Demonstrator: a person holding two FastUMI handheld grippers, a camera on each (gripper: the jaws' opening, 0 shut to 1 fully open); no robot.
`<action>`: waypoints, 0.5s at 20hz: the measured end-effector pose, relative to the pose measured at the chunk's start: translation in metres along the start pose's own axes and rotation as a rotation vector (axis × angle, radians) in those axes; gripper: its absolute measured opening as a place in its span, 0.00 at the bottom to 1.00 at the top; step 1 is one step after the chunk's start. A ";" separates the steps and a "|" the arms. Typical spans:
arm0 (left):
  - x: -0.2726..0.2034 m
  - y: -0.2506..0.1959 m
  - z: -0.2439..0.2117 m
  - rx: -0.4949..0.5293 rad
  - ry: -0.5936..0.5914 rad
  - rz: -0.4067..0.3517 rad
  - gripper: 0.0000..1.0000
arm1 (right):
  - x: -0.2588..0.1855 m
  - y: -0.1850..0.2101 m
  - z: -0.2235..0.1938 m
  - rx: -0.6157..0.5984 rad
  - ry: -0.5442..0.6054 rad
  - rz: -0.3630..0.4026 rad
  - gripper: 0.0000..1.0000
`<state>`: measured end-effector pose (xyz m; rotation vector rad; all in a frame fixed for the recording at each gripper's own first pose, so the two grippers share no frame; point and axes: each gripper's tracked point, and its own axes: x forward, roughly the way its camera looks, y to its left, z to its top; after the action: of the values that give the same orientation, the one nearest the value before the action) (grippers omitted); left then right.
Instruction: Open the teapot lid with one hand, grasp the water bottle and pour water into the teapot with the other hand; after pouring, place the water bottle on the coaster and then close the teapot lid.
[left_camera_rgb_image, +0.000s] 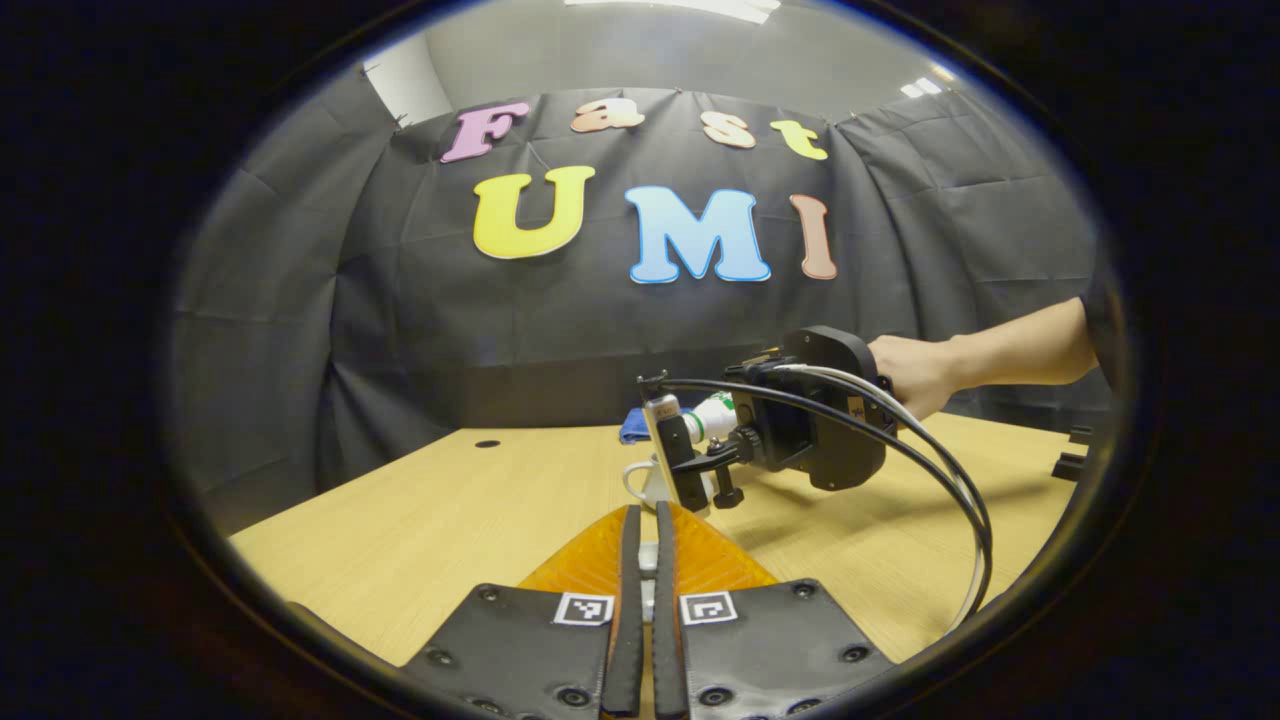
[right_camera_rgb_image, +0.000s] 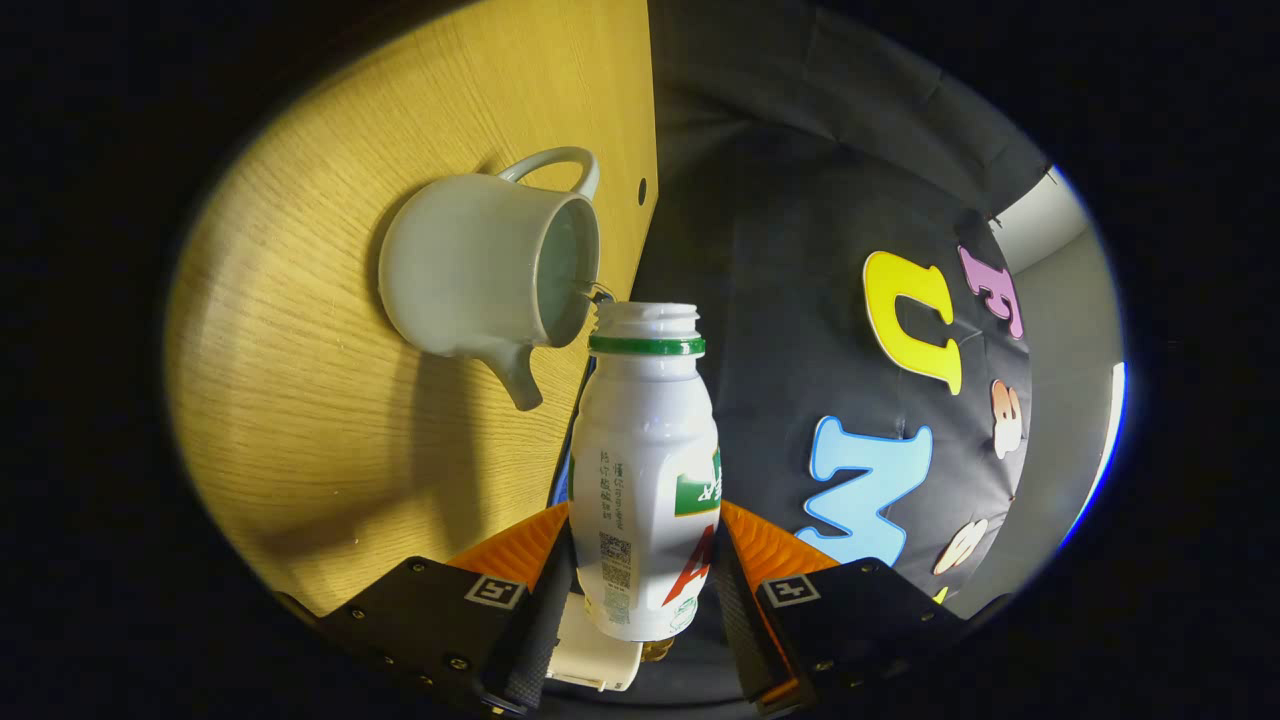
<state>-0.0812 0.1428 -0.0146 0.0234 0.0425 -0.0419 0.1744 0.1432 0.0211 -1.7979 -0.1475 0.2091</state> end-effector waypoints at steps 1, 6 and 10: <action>0.000 0.001 0.000 0.001 0.001 0.001 0.14 | 0.000 0.000 -0.001 -0.008 0.002 -0.003 0.71; 0.002 0.001 0.000 0.008 -0.002 0.005 0.10 | -0.001 -0.002 0.000 -0.039 0.001 -0.020 0.71; 0.003 -0.001 -0.001 0.009 0.000 0.000 0.10 | -0.001 -0.003 0.000 -0.060 -0.002 -0.030 0.71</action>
<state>-0.0784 0.1421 -0.0156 0.0329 0.0425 -0.0422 0.1736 0.1441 0.0240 -1.8536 -0.1831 0.1867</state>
